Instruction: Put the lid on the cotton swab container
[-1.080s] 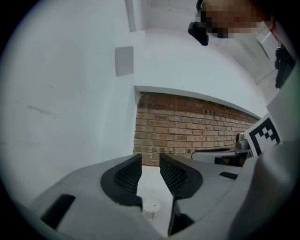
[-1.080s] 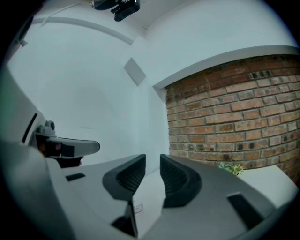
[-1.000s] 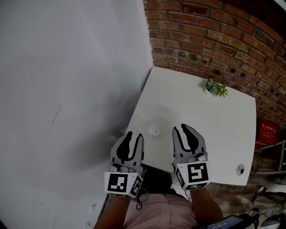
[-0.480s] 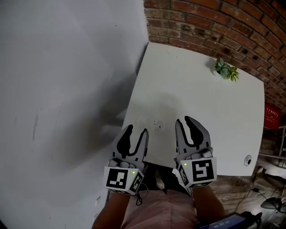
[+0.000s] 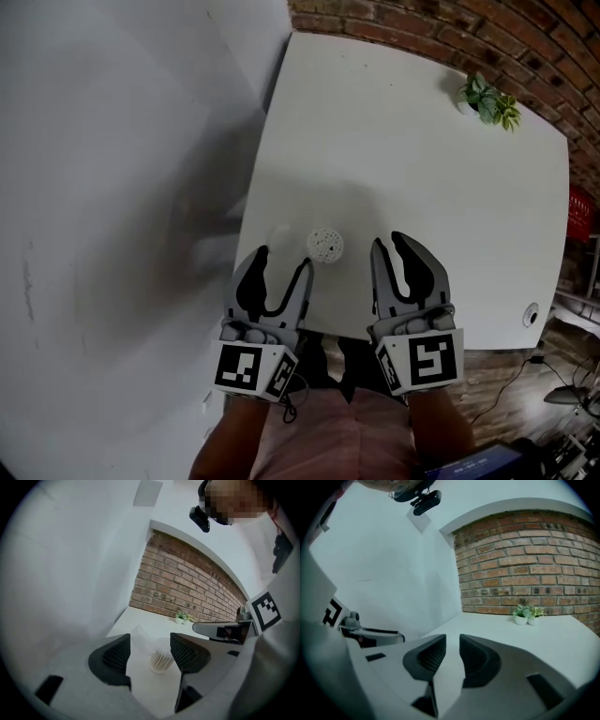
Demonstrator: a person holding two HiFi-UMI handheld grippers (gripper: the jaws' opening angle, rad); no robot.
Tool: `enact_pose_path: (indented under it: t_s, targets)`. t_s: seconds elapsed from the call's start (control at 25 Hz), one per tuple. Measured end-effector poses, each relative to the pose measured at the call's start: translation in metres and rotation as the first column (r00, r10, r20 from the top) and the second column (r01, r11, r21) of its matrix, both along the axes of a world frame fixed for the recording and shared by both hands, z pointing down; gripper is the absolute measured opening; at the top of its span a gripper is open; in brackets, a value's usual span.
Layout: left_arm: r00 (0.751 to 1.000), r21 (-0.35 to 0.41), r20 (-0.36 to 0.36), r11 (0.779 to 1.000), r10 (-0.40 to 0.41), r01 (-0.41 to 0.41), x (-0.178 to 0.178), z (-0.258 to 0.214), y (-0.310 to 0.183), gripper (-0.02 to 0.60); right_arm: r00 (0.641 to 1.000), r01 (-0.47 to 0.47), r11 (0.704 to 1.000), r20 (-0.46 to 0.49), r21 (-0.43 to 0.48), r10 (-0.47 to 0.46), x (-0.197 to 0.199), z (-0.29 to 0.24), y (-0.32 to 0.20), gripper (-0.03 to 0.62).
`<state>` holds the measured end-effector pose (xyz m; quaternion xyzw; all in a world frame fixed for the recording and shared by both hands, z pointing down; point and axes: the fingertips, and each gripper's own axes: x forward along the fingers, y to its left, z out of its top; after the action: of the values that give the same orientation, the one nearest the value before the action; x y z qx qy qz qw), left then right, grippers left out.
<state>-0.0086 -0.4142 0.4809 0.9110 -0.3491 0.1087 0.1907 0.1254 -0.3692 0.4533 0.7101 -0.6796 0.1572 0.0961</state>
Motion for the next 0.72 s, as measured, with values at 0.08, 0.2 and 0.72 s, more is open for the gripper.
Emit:
enact_pose_path:
  t_s: [0.08,0.2,0.72]
  targets:
    - [1.000,-0.010,0.004,1.000,0.001,-0.001,0.000,0.007,-0.001,0.278,1.000,-0.003,1.000,0.004,-0.012,0.003,0.000,0.007,0.002,0.094]
    - [1.000,-0.019,0.005,1.000,0.003,-0.003,0.001,0.012,-0.001,0.282,1.000,-0.008,1.000,0.008,-0.025,0.008,0.000,0.013,0.005,0.094]
    - [0.999,0.045,0.013,0.998,0.050,-0.051,0.015,-0.016,0.005,0.284,1.000,-0.022,1.000,-0.001,0.020,0.022,0.005,-0.011,0.008,0.089]
